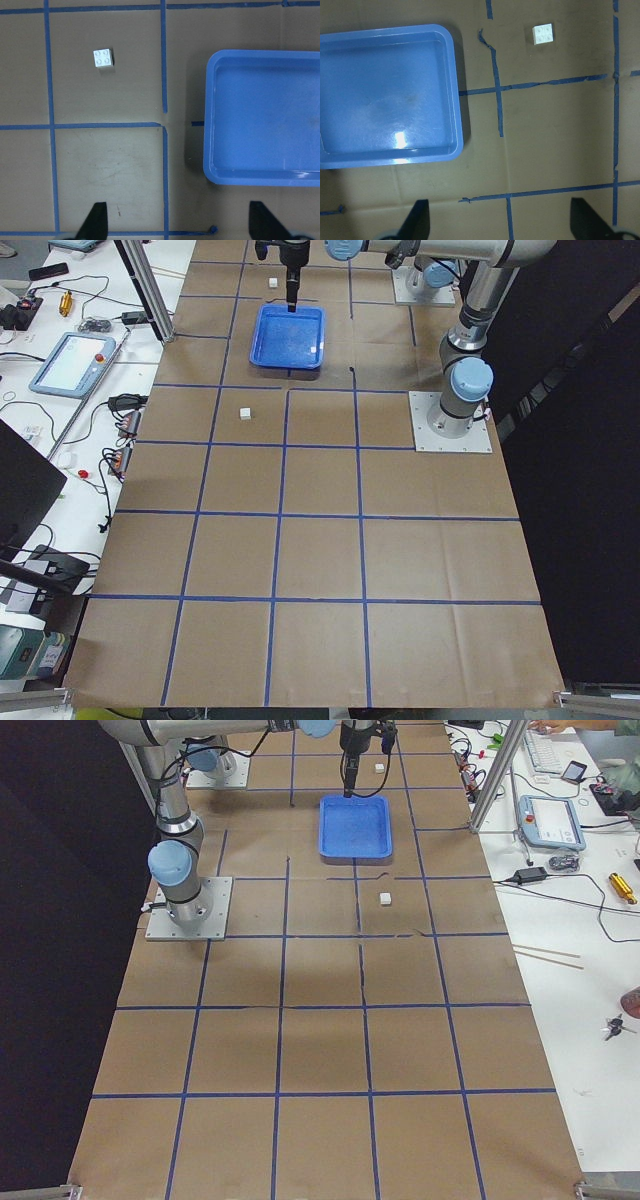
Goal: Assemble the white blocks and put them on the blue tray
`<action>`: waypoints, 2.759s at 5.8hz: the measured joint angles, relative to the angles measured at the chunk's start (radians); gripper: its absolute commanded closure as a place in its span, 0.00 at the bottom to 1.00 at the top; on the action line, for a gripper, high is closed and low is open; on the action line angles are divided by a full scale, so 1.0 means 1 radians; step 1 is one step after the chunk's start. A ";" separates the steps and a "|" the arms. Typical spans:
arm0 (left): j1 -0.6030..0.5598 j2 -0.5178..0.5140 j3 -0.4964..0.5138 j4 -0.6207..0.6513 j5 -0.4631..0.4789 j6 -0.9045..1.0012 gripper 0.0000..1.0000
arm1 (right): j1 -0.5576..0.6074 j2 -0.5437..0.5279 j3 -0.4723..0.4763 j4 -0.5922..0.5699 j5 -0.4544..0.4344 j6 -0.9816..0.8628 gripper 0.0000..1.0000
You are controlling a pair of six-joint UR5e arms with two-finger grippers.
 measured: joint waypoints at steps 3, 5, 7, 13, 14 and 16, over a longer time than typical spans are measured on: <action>0.002 -0.002 0.001 0.002 -0.001 0.030 0.01 | -0.003 0.000 0.001 0.000 0.000 -0.003 0.00; 0.008 -0.014 -0.013 0.027 -0.001 0.153 0.01 | -0.005 0.000 0.001 0.016 0.001 0.004 0.00; 0.061 -0.052 -0.048 0.083 -0.006 0.345 0.02 | -0.011 0.004 -0.006 0.023 0.004 -0.011 0.00; 0.252 -0.370 -0.058 0.394 -0.050 1.365 0.04 | -0.131 0.061 -0.001 -0.034 0.005 -1.181 0.00; 0.265 -0.419 -0.055 0.468 -0.052 1.516 0.06 | -0.188 0.091 -0.006 -0.087 0.007 -1.399 0.00; 0.287 -0.516 -0.040 0.571 -0.138 1.672 0.08 | -0.255 0.172 -0.038 -0.137 0.016 -1.752 0.00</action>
